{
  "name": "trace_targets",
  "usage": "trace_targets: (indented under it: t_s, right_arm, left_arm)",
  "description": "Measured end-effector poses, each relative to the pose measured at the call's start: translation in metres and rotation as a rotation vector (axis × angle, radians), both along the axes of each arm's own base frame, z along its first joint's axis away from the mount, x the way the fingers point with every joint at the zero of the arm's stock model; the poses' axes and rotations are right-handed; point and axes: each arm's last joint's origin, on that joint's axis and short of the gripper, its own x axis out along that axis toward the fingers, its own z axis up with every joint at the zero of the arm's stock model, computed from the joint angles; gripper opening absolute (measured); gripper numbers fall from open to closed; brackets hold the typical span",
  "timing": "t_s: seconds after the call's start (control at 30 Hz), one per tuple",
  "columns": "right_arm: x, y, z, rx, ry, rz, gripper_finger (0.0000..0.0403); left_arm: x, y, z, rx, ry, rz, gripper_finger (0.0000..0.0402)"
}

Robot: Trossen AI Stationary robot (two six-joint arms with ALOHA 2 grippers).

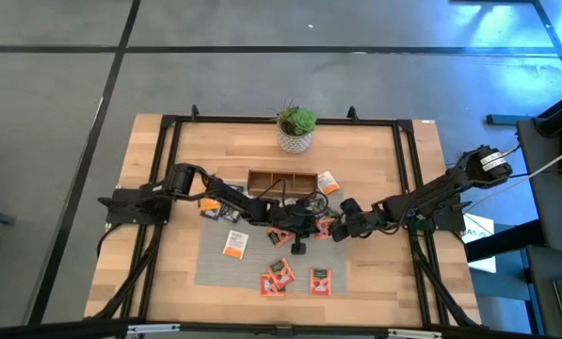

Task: Pick & Place Tea
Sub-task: Put the orange tea bag into the right section of the wooden organizer

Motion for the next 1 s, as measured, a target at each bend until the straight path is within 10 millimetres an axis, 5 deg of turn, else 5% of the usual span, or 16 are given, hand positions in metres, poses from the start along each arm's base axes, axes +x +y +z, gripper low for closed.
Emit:
trace_targets:
  t_s: [0.47, 1.0]
  right_arm:
    - [-0.001, 0.002, -0.005, 0.070, 0.066, 0.001, 0.0173]
    - [-0.002, 0.001, -0.009, 0.059, 0.083, 0.001, 0.0050]
  left_arm:
    - [-0.001, 0.000, -0.001, -0.014, 0.021, 0.008, 0.0004]
    - [-0.001, 0.000, -0.001, -0.027, 0.024, 0.019, 0.0002]
